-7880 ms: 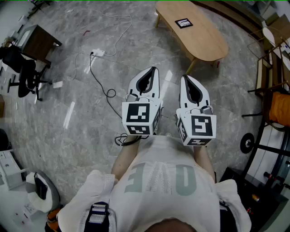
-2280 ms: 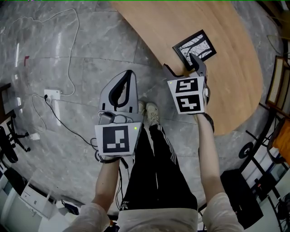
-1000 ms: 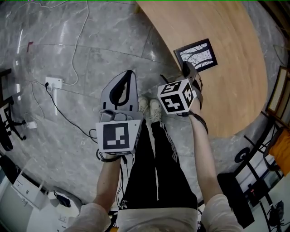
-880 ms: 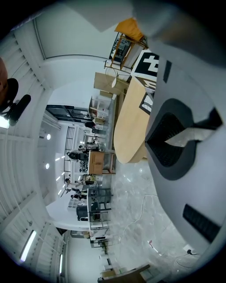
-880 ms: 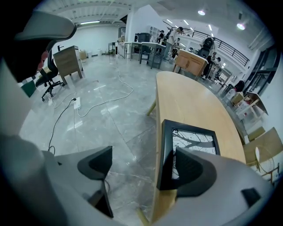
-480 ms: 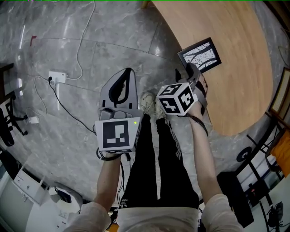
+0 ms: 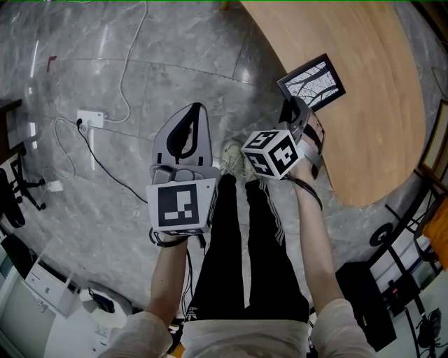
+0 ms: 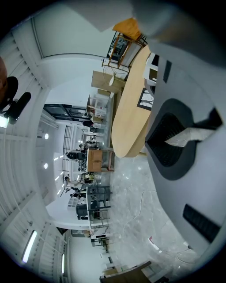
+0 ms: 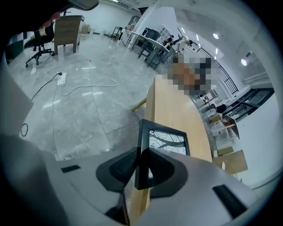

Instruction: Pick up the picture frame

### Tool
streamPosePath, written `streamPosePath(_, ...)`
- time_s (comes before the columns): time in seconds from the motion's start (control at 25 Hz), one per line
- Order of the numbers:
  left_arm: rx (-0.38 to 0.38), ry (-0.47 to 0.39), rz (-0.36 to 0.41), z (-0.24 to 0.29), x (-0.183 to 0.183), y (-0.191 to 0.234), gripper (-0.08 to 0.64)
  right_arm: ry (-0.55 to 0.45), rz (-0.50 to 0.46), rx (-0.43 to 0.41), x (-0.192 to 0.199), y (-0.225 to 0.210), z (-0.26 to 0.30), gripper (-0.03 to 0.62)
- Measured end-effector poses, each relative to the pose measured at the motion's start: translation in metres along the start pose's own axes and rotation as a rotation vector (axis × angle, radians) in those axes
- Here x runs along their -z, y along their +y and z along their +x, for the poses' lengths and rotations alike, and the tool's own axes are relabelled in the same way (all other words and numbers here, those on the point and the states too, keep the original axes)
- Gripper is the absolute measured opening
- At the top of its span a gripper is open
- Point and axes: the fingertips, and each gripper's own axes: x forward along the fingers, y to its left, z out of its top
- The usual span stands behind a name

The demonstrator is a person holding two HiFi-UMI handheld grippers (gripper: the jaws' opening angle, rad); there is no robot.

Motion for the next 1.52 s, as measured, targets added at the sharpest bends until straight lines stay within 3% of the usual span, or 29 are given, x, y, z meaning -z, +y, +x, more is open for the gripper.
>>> streamPosePath(0.48, 0.01, -0.013, 0.008, -0.003, -0.005, -0.002, -0.002, -0.031, 0.047, 0.064, -0.008, -0.013, -0.01, 0.084)
streamPosePath(0.76, 0.006, -0.058, 0.009, -0.016, -0.041, -0.004, -0.002, -0.118, 0.077, 0.136, -0.042, -0.055, -0.046, 0.084)
streamPosePath(0.88, 0.0, -0.089, 0.003, -0.03, -0.074, -0.001, -0.002, -0.188, 0.11, 0.175, -0.072, -0.09, -0.081, 0.084)
streamPosePath(1.04, -0.021, -0.158, -0.021, -0.064, -0.147, 0.005, -0.002, -0.334, 0.192, 0.236, -0.125, -0.157, -0.163, 0.084)
streamPosePath(1.2, -0.06, -0.249, -0.016, -0.107, -0.245, 0.006, -0.002, -0.547, 0.295, 0.27, -0.182, -0.234, -0.275, 0.084)
streamPosePath(1.36, -0.08, -0.364, -0.001, -0.175, -0.334, -0.002, -0.002, -0.845, 0.483, 0.166, -0.218, -0.279, -0.409, 0.084)
streamPosePath(1.52, -0.09, -0.444, 0.018, -0.251, -0.385, -0.018, -0.002, -1.069, 0.61, 0.049, -0.218, -0.289, -0.522, 0.084)
